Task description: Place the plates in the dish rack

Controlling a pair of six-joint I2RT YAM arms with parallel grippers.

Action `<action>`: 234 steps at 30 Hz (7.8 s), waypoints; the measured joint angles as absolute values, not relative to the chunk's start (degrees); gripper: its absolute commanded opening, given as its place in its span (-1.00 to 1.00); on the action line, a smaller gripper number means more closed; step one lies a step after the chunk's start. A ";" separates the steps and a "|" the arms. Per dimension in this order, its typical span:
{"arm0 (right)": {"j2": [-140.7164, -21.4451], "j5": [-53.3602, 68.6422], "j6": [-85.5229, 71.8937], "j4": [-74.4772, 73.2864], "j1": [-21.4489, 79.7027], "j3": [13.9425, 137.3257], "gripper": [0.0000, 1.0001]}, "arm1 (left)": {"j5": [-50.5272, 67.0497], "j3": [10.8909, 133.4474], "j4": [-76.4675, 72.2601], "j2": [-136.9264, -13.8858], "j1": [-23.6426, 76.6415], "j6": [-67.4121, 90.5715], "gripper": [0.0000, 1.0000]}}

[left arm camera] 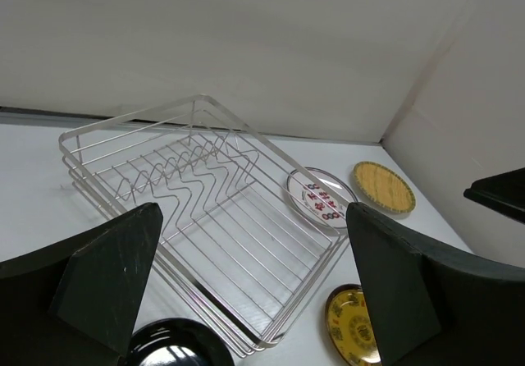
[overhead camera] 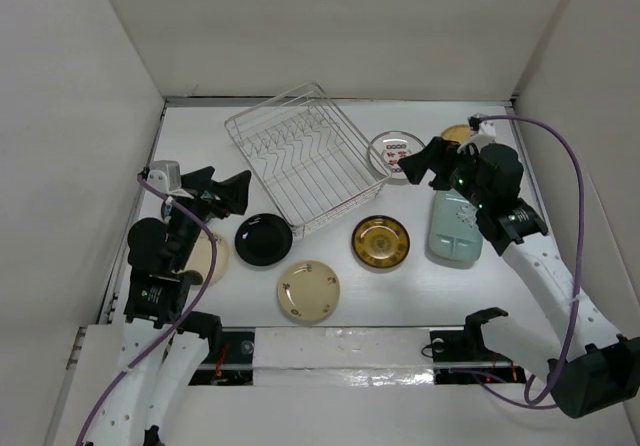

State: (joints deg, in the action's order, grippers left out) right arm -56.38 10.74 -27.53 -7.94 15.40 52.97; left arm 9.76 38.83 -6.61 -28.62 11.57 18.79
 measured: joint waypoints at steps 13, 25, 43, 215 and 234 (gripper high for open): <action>-62.72 18.00 -25.63 -6.76 19.27 45.01 -1.00 | 11.66 38.83 -6.76 -27.77 11.57 18.09 0.76; -74.37 13.69 -27.44 -4.19 19.44 39.57 0.05 | 16.03 37.82 -8.16 -27.62 11.57 17.47 -1.00; -87.70 18.17 -26.28 -1.56 14.79 38.48 -0.88 | 17.65 37.82 -8.64 -29.08 11.57 15.88 -0.29; -132.92 -43.55 -2.17 -16.36 37.65 128.09 -1.00 | -8.25 35.31 4.56 -22.76 16.40 19.31 -0.73; -97.01 -28.42 -12.49 -4.54 33.65 85.73 -1.00 | -8.36 35.24 4.54 -20.45 16.40 19.14 -0.66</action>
